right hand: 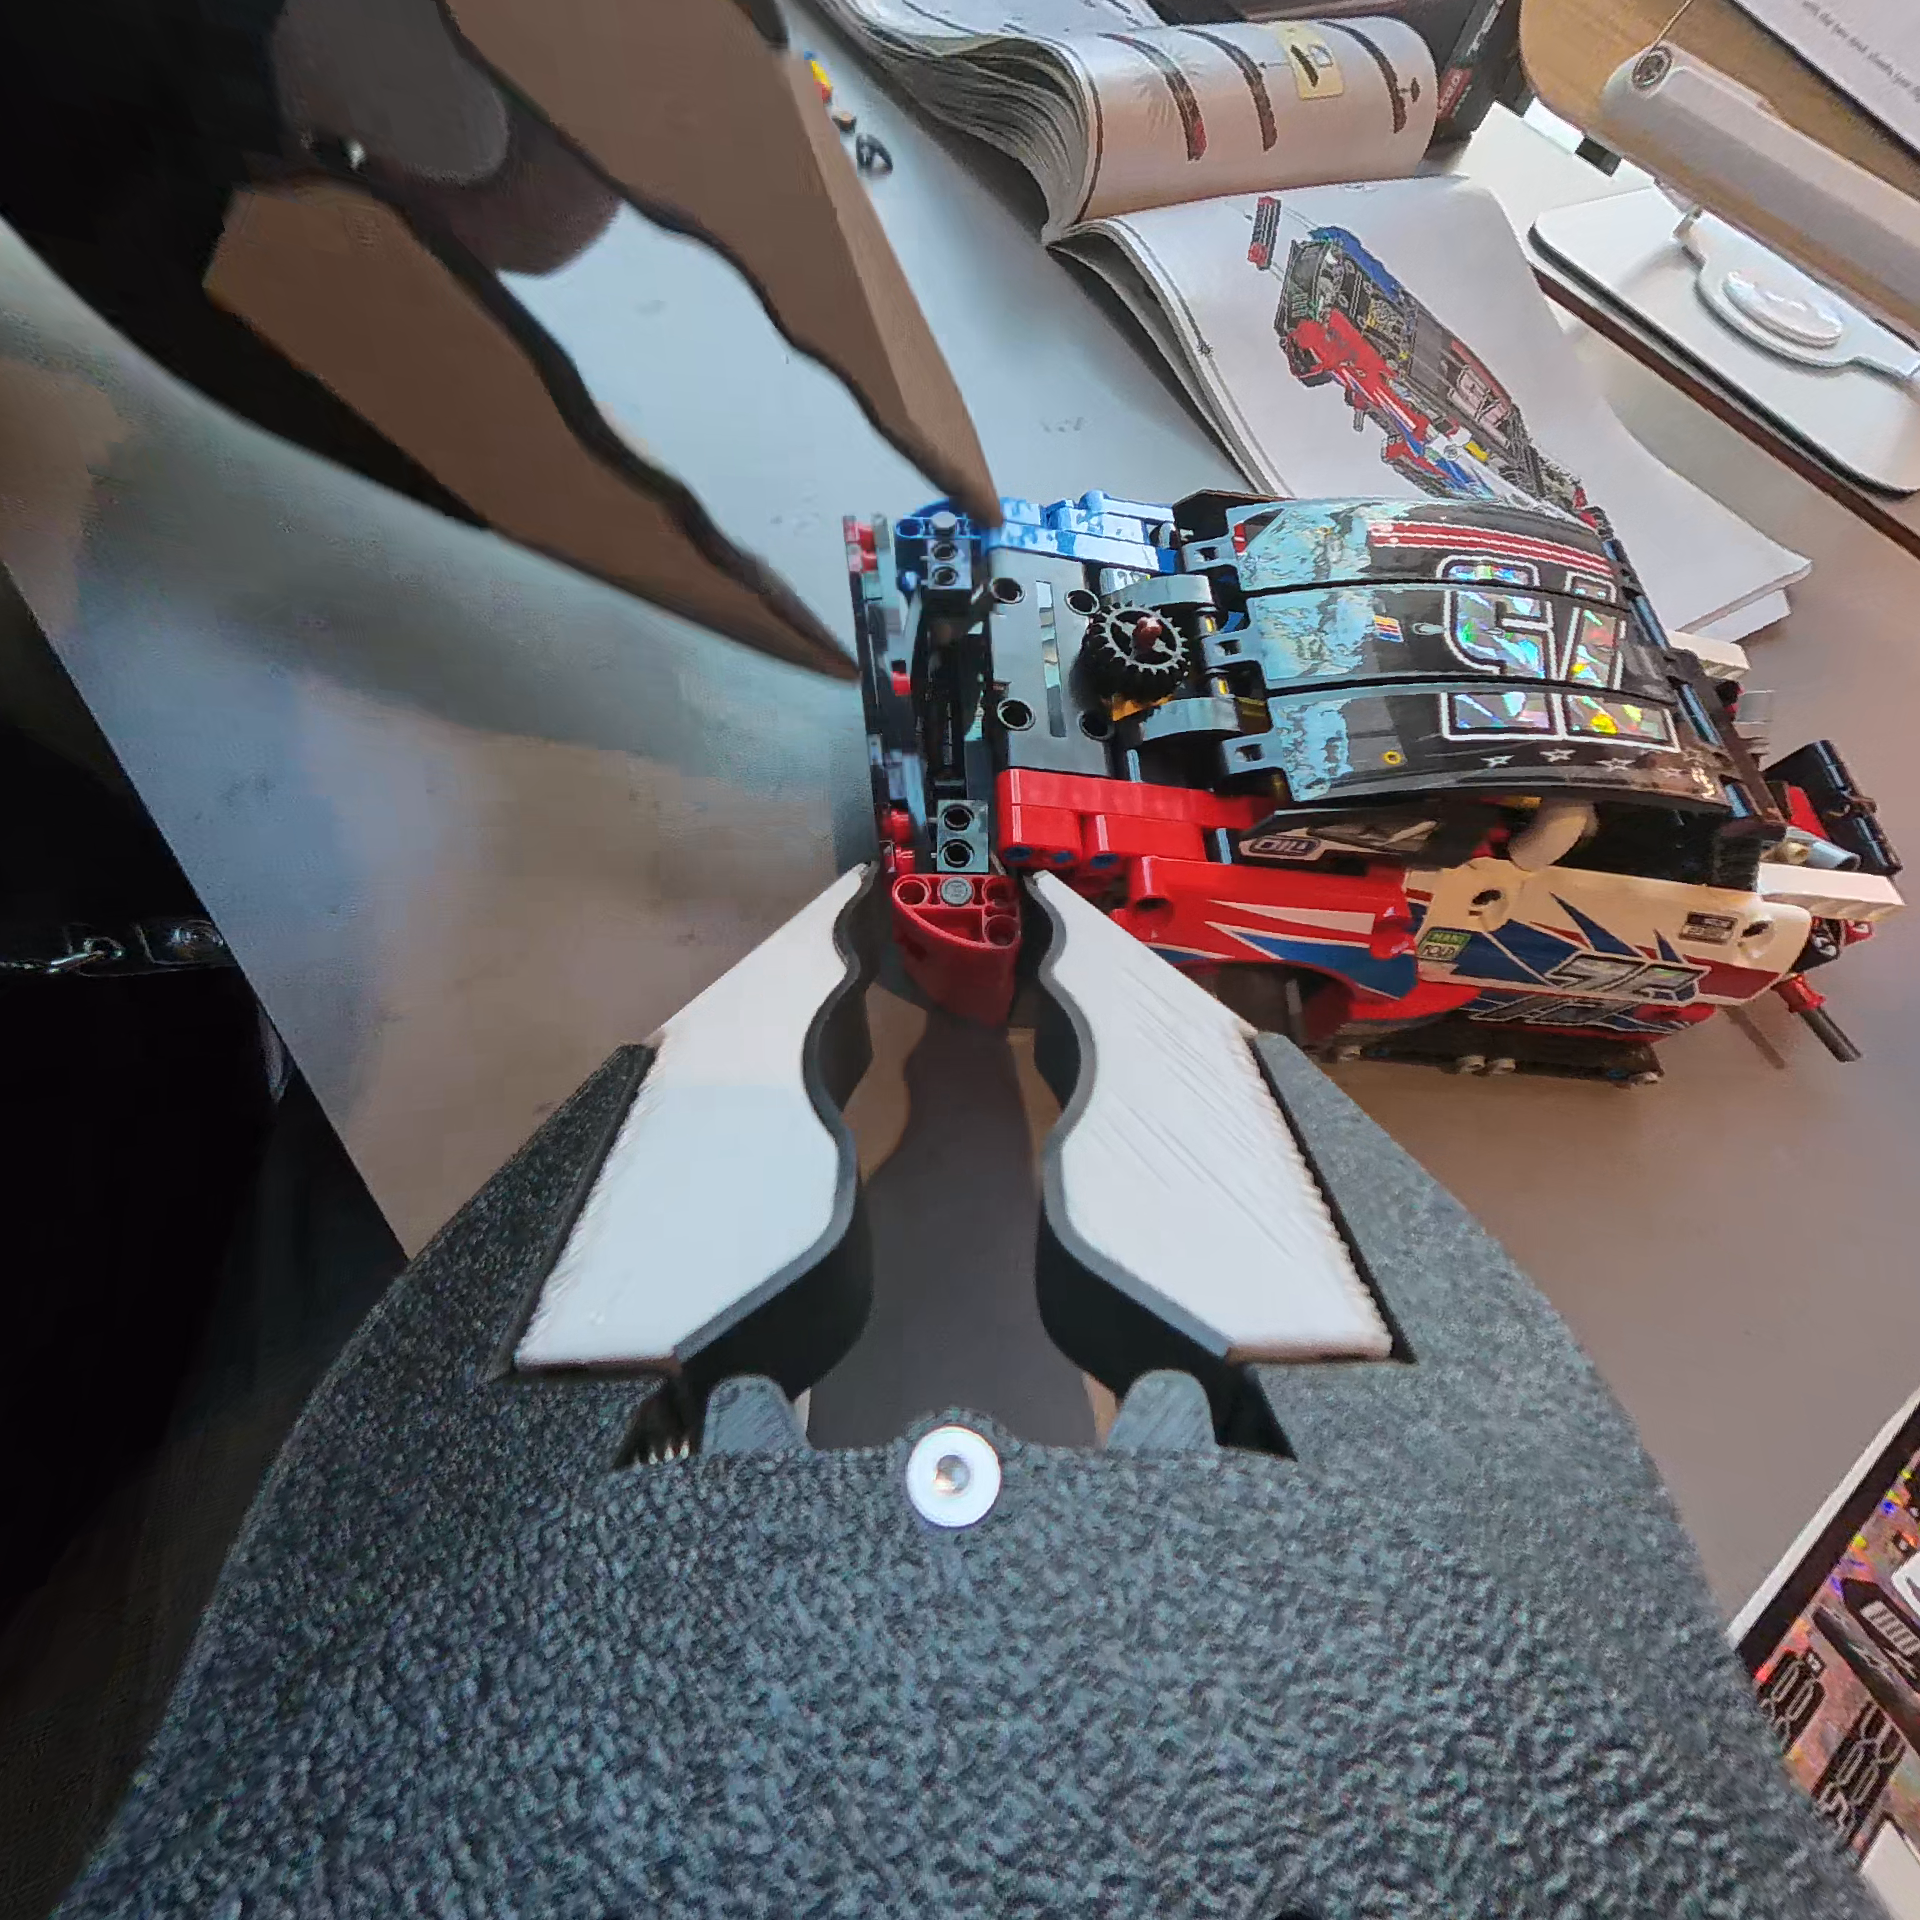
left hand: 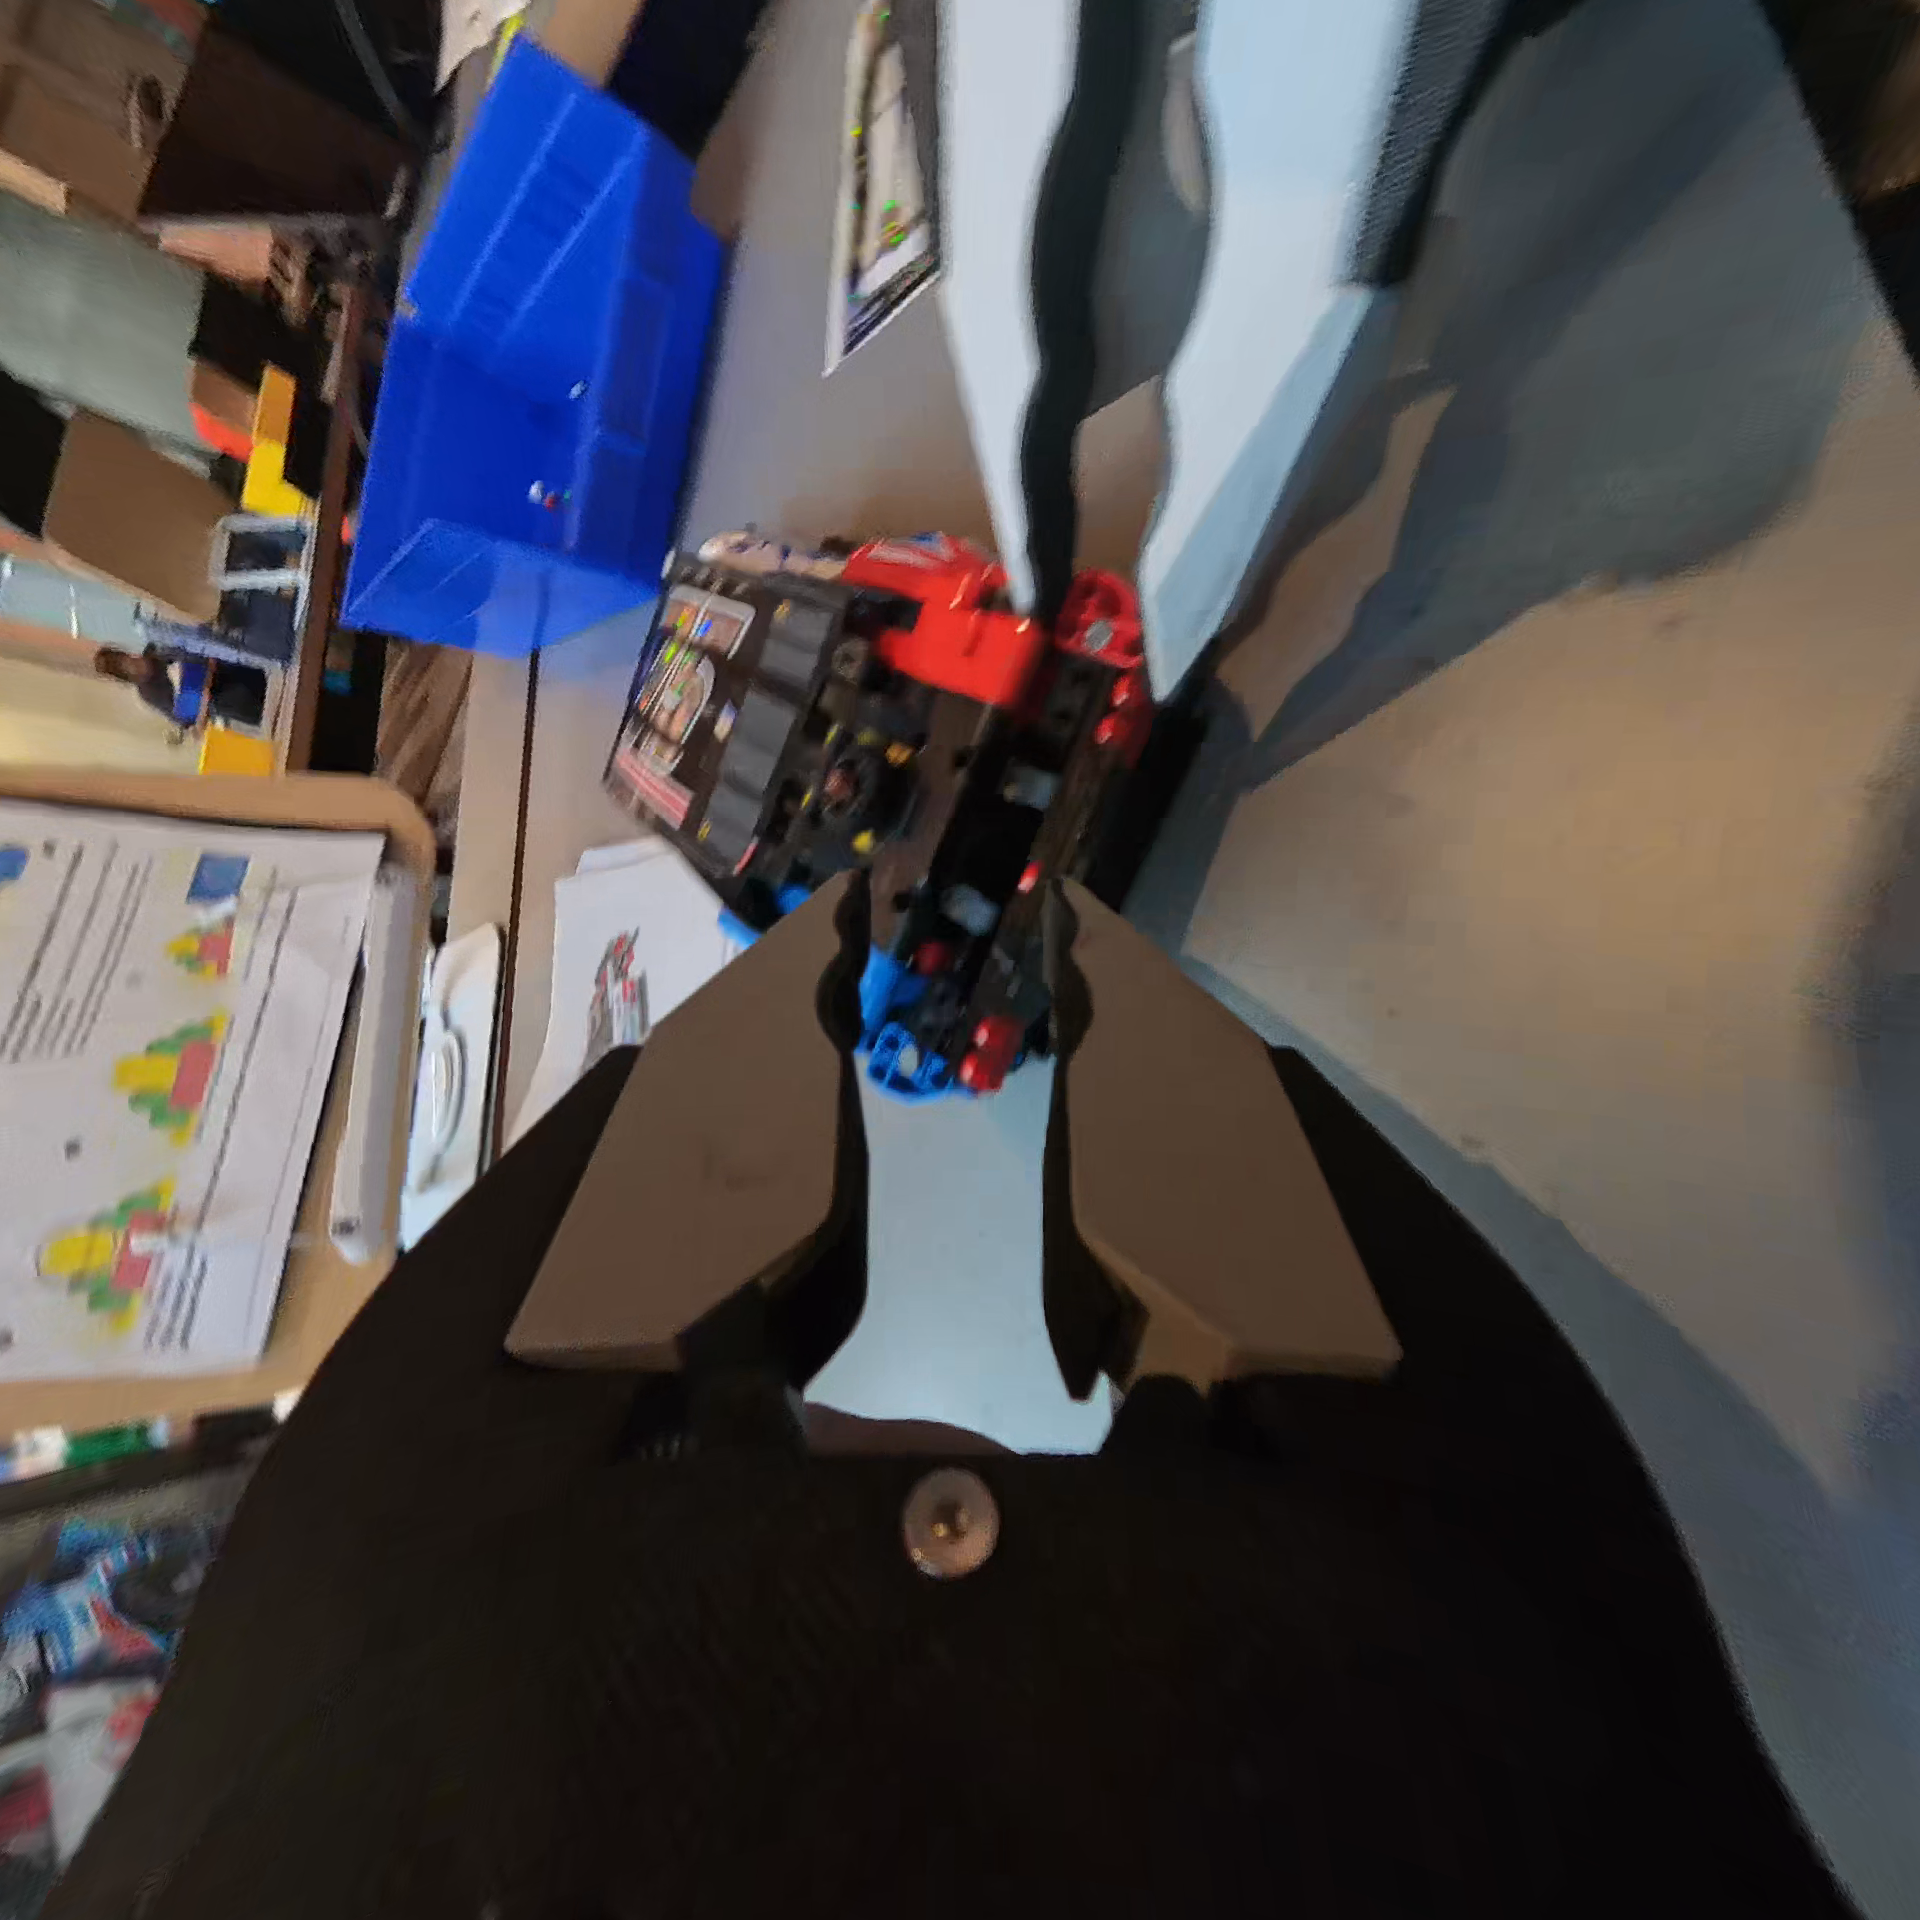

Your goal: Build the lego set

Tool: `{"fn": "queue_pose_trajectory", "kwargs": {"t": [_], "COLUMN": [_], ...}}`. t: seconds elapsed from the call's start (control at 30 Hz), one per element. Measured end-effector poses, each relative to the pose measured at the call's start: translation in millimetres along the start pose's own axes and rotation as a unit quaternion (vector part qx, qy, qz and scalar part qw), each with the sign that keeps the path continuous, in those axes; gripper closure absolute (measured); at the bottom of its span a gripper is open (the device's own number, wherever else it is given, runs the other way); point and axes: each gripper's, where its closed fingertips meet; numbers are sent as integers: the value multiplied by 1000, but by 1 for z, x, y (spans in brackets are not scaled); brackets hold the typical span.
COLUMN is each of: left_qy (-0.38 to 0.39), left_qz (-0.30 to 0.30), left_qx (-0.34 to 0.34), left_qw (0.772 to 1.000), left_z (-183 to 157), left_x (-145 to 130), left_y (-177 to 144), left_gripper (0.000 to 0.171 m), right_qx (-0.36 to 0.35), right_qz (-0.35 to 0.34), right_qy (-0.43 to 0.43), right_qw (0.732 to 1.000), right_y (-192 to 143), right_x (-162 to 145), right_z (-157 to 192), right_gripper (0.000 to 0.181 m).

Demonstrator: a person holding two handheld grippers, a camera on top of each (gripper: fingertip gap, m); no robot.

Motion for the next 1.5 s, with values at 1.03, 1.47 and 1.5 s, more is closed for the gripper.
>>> {"fn": "queue_pose_trajectory", "kwargs": {"t": [1.03,1.47,1.5], "left_qy": [-169,-158,-159], "left_qz": [-33,-59,-66], "left_qx": [-202,-190,-189], "left_qw": [964,967,967], "left_z": [-2,-2,-1], "left_x": [-55,-53,-52], "left_y": [15,14,13], "left_gripper": [133,142,142], "right_qx": [-1,2,2], "right_qz": [4,3,3], "right_qy": [17,28,29], "right_qw": [1000,1000,1000], "right_y": [2,3,3], "right_x": [1,2,2], "right_z": [-1,-3,-3], "right_gripper": [156,156,156]}}
Point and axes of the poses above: each gripper's, where its closed fingertips meet, y out along the fingers, x out of its top, z = x × y across the jaws, and after that the axes turned 5 degrees about y, right-handed
